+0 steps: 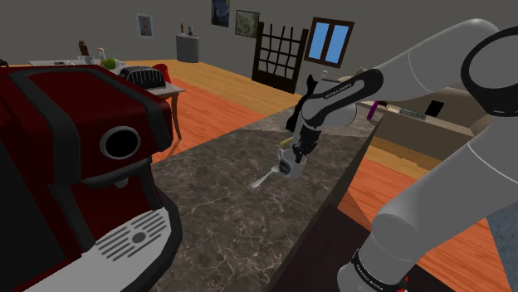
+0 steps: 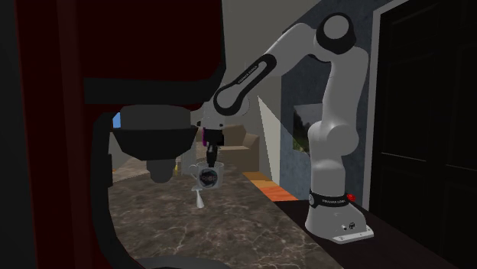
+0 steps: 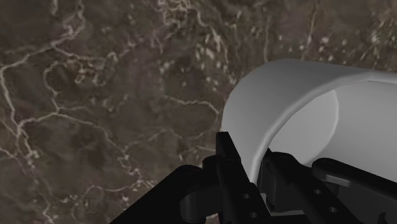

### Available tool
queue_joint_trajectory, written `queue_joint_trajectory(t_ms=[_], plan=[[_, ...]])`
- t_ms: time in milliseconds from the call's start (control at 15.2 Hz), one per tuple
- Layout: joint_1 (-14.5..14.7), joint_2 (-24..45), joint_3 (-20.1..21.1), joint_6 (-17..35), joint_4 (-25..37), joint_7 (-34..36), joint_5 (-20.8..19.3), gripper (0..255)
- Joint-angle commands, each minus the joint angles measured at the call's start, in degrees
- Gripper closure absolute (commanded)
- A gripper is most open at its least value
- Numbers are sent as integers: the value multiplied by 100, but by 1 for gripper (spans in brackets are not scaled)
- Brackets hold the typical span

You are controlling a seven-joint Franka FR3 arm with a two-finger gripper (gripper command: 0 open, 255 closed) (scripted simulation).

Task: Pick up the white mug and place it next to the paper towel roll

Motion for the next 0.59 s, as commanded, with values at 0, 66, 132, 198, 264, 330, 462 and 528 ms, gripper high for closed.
queue_joint_trajectory(t_ms=[0, 66, 132, 198, 264, 330, 462, 528], plan=[[0, 0, 0, 2, -1, 0, 0, 255], [0, 0, 0, 2, -1, 0, 0, 255], [0, 0, 0, 2, -1, 0, 0, 0], [0, 0, 0, 2, -1, 0, 0, 0], [0, 0, 0, 2, -1, 0, 0, 0], [0, 0, 0, 2, -1, 0, 0, 0], [0, 0, 0, 2, -1, 0, 0, 0], [-19, -150, 11, -221, 75, 32, -43, 0]])
